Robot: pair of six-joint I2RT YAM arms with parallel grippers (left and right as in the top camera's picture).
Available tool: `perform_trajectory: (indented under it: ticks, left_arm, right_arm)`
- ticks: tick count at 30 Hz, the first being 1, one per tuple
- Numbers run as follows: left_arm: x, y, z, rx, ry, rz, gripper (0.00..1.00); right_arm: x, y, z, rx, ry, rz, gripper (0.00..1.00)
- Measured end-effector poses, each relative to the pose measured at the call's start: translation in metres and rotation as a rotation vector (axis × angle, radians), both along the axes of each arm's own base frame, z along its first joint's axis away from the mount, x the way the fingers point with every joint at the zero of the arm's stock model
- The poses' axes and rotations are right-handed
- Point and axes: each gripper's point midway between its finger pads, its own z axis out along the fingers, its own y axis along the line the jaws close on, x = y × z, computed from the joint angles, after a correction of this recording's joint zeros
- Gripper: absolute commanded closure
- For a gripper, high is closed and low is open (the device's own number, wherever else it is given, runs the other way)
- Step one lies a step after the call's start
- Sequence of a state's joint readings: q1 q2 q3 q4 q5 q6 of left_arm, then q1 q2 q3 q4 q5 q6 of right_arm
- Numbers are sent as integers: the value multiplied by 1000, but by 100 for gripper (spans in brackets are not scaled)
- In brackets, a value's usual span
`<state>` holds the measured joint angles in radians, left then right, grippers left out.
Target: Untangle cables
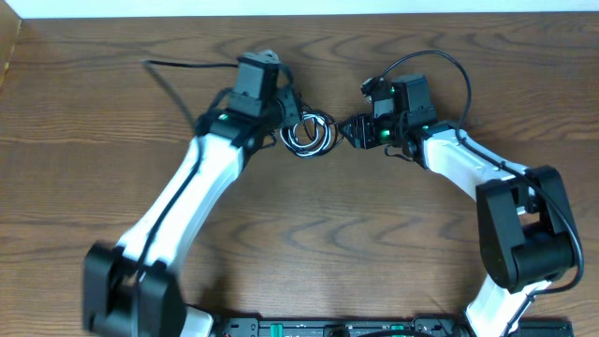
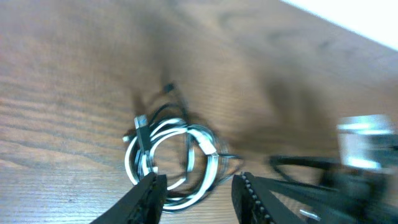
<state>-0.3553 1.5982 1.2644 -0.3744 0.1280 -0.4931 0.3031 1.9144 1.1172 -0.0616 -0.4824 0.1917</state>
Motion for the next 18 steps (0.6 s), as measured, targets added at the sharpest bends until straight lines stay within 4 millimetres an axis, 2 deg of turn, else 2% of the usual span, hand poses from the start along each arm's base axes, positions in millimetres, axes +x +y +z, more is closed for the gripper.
perform_trajectory:
  ticks: [3, 5, 8, 11, 18]
  left_arm:
    - [-8, 2, 25, -17, -43, -2, 59]
    - [-10, 3, 27, -18, -45, -2, 59]
    - [-11, 3, 19, -8, -19, -2, 58]
    - [-13, 4, 0, 13, 37, -2, 58]
    - [-6, 1, -76, 77, 199, -6, 59]
  right_arm:
    - [-1, 2, -8, 0, 7, 16, 49]
    - [0, 3, -12, 4, 8, 23, 49]
    - [-1, 4, -20, 4, 20, 28, 48]
    - [0, 4, -24, 4, 22, 29, 47]
    - [-1, 5, -23, 10, 20, 36, 46]
